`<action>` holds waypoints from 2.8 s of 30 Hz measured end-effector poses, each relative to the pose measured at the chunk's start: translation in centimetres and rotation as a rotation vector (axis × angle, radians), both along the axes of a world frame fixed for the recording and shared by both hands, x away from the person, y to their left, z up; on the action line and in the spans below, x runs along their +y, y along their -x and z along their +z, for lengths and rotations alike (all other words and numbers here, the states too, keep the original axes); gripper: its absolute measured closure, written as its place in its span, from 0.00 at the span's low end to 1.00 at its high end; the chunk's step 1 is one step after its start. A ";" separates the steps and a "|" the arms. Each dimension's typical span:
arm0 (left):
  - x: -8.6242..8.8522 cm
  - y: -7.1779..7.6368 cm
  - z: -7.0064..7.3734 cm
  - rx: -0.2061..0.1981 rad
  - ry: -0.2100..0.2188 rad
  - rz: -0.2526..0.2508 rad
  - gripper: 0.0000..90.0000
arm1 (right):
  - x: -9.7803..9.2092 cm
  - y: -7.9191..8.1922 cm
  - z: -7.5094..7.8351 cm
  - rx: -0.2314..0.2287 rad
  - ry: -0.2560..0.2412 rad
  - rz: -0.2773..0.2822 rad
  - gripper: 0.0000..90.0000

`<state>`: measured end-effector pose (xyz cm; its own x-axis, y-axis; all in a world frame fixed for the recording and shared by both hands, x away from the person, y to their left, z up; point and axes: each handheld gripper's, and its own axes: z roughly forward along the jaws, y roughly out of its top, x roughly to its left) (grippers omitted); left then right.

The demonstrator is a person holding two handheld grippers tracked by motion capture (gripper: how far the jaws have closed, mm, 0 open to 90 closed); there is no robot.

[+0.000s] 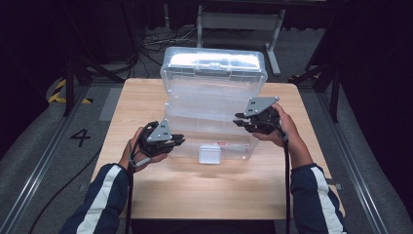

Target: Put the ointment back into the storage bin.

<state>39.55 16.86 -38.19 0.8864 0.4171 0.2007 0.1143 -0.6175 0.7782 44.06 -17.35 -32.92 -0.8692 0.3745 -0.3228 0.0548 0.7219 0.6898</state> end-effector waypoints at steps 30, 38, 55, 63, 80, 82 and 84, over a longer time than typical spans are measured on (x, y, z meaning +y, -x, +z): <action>6.6 -3.4 4.7 -0.047 0.222 0.203 1.00 | 0.1 0.6 -0.5 -0.004 0.009 0.011 0.83; 5.3 -5.9 6.1 -0.069 0.225 0.241 1.00 | 0.1 0.8 -0.6 -0.011 0.020 0.012 0.83; 4.3 -7.5 6.2 -0.071 0.234 0.272 1.00 | -0.3 1.3 -0.9 0.001 0.016 0.019 0.85; 4.4 -7.2 6.1 -0.069 0.219 0.255 1.00 | -1.5 1.6 -0.6 0.025 -0.003 0.013 0.88; 4.6 -6.9 6.0 -0.057 0.186 0.218 1.00 | -2.1 2.2 -0.4 0.011 0.003 -0.004 0.91; 4.6 -6.9 5.9 -0.057 0.184 0.214 1.00 | -2.1 2.3 -0.5 0.015 0.005 -0.005 0.91; 4.6 -6.8 5.9 -0.051 0.186 0.211 1.00 | -2.1 2.3 -0.6 0.013 0.001 -0.008 0.90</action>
